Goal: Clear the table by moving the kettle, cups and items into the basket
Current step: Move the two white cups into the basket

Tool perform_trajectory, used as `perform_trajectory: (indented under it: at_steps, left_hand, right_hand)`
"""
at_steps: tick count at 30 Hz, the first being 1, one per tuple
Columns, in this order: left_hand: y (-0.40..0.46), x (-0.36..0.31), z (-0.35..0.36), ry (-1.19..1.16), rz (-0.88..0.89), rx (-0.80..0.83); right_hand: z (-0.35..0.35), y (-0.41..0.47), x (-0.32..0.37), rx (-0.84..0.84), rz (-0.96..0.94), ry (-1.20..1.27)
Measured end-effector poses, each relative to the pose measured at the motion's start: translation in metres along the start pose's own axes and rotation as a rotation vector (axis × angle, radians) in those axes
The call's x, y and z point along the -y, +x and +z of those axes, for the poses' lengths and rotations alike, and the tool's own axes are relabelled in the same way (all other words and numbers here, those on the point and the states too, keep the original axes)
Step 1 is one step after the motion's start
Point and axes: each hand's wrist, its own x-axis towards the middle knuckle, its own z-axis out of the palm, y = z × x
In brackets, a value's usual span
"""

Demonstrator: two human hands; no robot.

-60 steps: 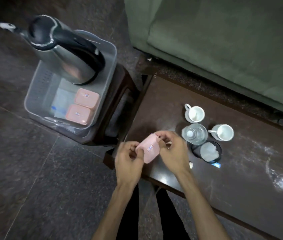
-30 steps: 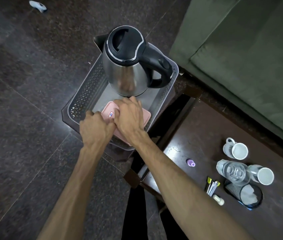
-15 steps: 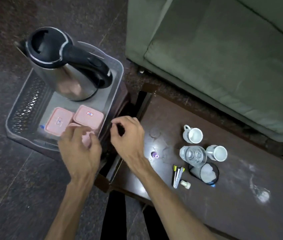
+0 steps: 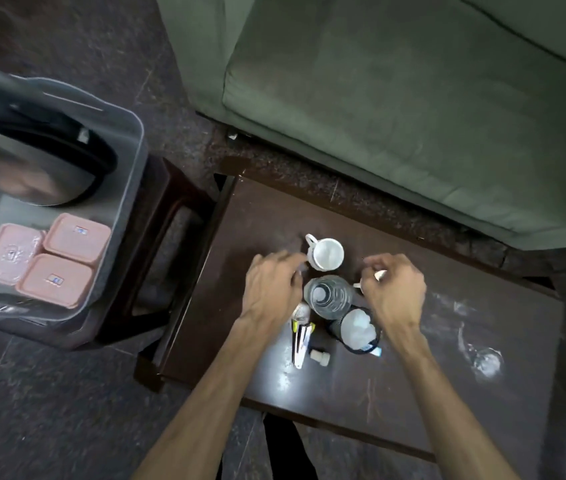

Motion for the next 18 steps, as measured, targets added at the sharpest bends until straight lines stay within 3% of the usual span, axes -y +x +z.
perform_trajectory:
  at_steps: [9,18]
  left_hand:
    - [0.056,-0.02,0.036,0.281,0.099,0.307]
    - [0.064,-0.014,0.056,0.322,0.07,0.248]
  right_hand:
    - [0.003,0.024,-0.071,0.393,0.076,-0.347]
    - [0.025,0.035,-0.091,0.355,0.13,-0.341]
